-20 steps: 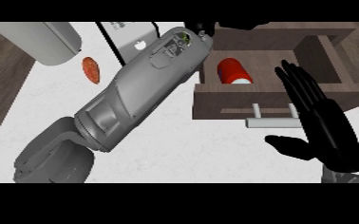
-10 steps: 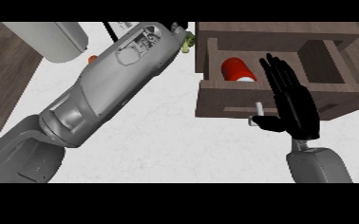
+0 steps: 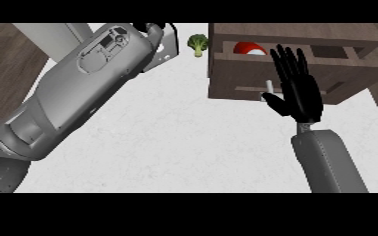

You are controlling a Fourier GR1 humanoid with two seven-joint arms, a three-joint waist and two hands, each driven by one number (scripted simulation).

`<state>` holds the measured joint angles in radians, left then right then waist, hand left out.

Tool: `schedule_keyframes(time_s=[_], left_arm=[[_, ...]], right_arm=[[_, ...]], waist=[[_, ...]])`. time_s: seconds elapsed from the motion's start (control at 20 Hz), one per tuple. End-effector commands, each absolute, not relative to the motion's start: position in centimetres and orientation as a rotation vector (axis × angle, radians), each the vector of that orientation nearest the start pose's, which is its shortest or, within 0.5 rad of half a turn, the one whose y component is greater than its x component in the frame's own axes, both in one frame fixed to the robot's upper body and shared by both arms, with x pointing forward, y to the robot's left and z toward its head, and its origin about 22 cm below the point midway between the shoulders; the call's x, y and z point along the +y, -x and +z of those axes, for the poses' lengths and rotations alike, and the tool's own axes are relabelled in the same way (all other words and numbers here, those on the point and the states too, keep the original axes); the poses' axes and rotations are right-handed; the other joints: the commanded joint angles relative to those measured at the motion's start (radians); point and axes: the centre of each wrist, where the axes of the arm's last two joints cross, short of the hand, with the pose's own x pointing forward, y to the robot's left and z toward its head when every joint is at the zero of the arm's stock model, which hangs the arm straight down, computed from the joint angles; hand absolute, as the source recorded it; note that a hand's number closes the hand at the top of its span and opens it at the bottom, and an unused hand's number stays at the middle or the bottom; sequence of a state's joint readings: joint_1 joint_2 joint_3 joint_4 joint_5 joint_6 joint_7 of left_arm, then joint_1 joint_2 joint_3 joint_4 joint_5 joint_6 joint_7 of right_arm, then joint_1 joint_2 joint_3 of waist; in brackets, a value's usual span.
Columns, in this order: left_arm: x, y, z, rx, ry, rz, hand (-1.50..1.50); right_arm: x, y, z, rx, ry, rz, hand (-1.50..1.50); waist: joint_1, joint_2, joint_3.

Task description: Pick up the can, place it into the drawer and close the drawer

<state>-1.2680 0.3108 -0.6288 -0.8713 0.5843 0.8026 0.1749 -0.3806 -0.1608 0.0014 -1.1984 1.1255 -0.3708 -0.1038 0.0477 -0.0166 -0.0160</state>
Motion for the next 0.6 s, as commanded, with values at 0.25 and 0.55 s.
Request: schedule_keyframes(time_s=[0.25, 0.55], left_arm=[[10.5, -40.2, 21.8, -1.745, -0.245, -0.054, -1.50], [12.4, -39.3, 21.5, -1.724, -0.256, -0.045, -1.50]], right_arm=[[-23.6, -37.8, 0.0, -1.652, 1.269, 0.903, -1.50], [-22.7, -41.1, 2.2, -1.670, 1.302, 0.880, -1.50]], waist=[[0.008, 0.021, 0.018], [0.009, 0.026, 0.018]])
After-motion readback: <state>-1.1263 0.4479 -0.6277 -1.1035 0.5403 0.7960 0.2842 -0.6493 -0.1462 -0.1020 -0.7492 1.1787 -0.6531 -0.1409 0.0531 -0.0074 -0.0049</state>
